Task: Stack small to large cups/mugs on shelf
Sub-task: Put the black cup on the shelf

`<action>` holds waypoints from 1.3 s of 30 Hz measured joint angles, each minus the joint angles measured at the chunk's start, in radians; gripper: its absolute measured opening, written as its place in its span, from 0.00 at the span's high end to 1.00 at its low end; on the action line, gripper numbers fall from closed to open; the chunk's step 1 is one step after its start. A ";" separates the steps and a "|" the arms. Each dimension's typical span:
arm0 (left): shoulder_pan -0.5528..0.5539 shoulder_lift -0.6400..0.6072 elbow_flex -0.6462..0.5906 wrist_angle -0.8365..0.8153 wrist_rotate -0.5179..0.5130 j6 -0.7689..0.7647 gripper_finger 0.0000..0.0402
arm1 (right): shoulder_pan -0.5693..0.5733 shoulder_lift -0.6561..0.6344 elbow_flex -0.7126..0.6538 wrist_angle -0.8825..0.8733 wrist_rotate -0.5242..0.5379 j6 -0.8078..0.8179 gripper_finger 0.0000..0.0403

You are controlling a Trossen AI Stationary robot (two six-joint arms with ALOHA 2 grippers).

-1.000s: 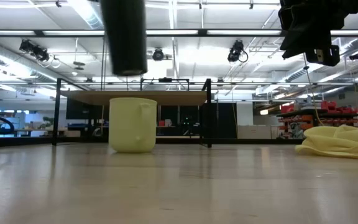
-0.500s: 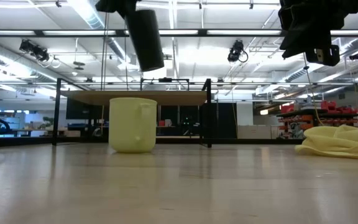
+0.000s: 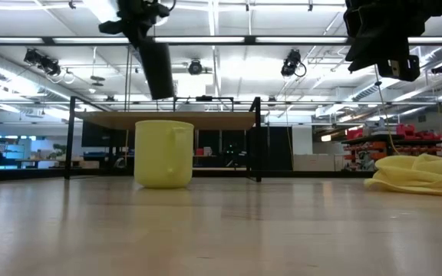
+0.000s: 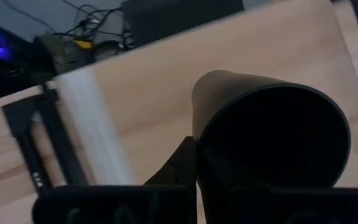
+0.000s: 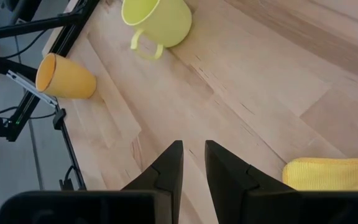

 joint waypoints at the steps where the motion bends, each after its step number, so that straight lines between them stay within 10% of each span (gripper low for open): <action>1: 0.020 -0.003 0.000 0.000 -0.001 0.007 0.98 | 0.000 0.000 0.000 0.000 0.000 0.000 0.81; 14: 0.160 -0.003 -0.002 0.000 0.038 0.044 0.98 | 0.000 0.000 0.000 0.000 0.013 0.015 0.81; 39: 0.072 -0.028 -0.002 0.000 0.033 -0.061 0.98 | -0.003 0.000 0.000 0.000 0.016 -0.004 0.81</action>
